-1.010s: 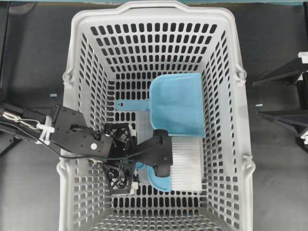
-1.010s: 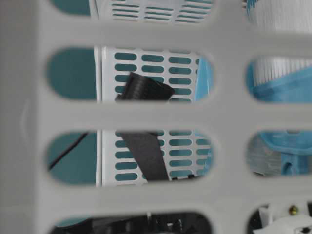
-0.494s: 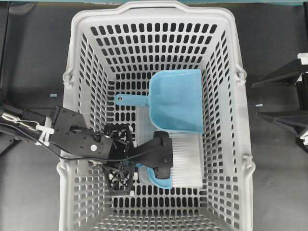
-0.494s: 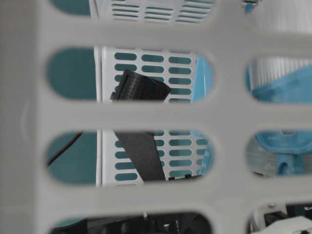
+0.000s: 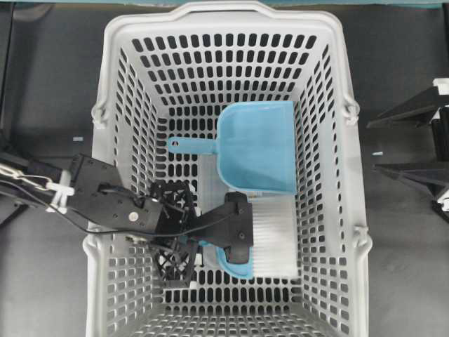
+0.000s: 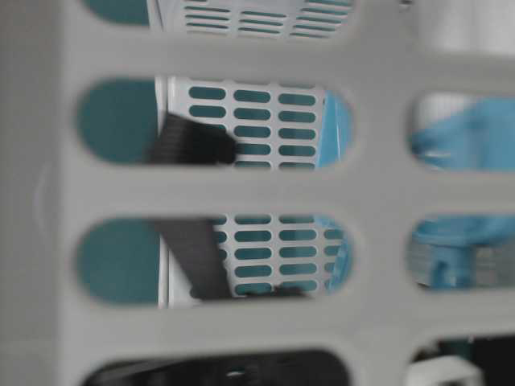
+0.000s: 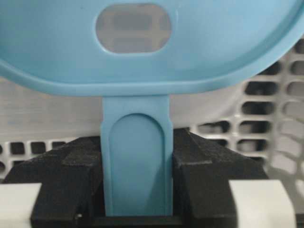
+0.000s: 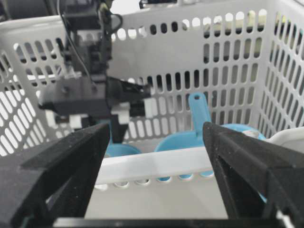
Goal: Pick up the hand brush from the shopping basket with the left arm.
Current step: 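Lift the gripped brush upward out of the basket with the left gripper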
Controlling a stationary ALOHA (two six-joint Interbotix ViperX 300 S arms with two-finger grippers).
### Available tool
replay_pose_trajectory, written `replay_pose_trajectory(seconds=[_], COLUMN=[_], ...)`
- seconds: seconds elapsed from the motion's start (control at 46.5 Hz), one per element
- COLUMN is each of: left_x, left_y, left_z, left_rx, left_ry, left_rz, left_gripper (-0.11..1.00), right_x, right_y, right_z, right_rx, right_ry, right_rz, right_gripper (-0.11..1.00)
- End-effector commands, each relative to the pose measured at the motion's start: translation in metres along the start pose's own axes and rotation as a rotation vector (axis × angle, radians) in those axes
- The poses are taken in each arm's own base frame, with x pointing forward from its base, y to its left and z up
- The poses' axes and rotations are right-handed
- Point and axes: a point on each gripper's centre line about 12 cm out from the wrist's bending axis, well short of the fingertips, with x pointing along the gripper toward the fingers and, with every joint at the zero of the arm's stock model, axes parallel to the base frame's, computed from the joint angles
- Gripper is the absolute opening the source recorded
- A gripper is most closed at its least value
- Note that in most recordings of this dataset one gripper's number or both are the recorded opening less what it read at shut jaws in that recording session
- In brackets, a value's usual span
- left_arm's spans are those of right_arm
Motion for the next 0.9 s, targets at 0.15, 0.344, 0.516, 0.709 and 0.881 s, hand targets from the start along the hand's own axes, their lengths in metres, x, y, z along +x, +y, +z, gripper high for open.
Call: replay_pose_trajectory(seconds=[0.15,0.344,0.516,0.709,0.881], left_x=[-0.088,-0.174,-0.228,-0.231,-0.228], left_y=[-0.006,0.0,0.008,0.009,0.009], left_z=[0.027,0.039,0.048,0.05,0.051], left_rx=[-0.002,-0.027,-0.055,-0.059,-0.059], left_ry=[-0.143,-0.141,-0.12,-0.099,-0.093], left_rz=[-0.036,-0.024,-0.007,0.001,0.002], left_gripper=[0.23,0.23,0.23,0.23,0.23], right_x=[0.001,0.001,0.001,0.001,0.001], right_y=[0.001,0.001,0.001,0.001,0.001], right_z=[0.004,0.003,0.003,0.003,0.003], right_rx=[0.009,0.009,0.009,0.01,0.012], right_ry=[-0.014,-0.015,-0.015,-0.015,-0.015], right_rz=[0.002,0.002,0.002,0.004,0.007], right_gripper=[0.75,0.75,0.75,0.75,0.75])
